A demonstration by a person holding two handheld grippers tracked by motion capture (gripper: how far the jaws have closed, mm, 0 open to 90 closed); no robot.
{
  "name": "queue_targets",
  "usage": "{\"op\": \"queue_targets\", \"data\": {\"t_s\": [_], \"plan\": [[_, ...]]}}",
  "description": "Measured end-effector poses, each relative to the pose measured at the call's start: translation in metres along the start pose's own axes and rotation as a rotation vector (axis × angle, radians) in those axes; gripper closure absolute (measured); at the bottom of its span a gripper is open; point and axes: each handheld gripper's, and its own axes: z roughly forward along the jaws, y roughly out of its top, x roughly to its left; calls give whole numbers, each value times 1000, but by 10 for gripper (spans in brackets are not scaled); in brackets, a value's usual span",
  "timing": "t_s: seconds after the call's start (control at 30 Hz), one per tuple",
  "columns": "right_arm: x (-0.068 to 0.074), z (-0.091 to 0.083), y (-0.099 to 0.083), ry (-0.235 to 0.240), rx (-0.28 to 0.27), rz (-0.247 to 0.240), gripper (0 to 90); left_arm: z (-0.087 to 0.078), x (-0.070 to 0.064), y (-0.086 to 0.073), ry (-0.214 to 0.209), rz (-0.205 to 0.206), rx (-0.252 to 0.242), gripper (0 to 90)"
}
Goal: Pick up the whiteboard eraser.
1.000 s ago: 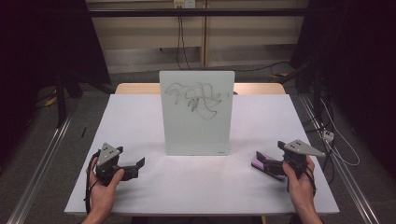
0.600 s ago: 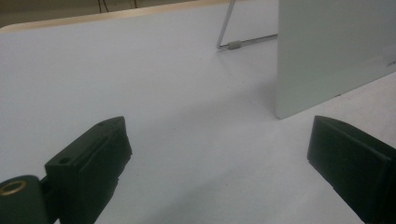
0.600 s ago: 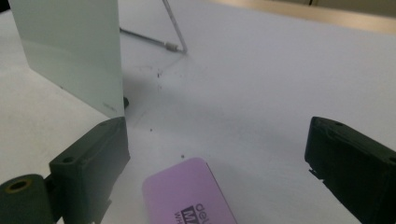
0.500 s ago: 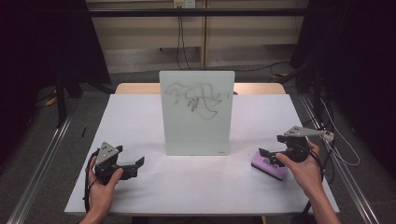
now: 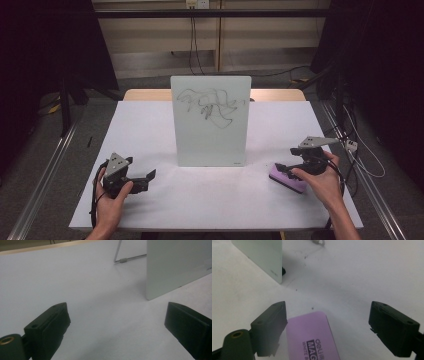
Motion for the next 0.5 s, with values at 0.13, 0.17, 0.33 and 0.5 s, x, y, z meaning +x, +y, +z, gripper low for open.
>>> {"op": "queue_targets", "data": {"t_s": [0.13,0.17,0.33,0.5], "plan": [[0,0,-3,16,39,-20,119,0,1,0,-3,-3,3,55],[-1,-1,-5,34,67,-19,132,1,1,0,-5,-7,6,55],[-2,-2,-9,40,109,-38,113,3,3,-1,-7,-9,12,55],[0,-6,-8,46,152,-64,184,2,3,-1,-6,-7,14,55]]}}
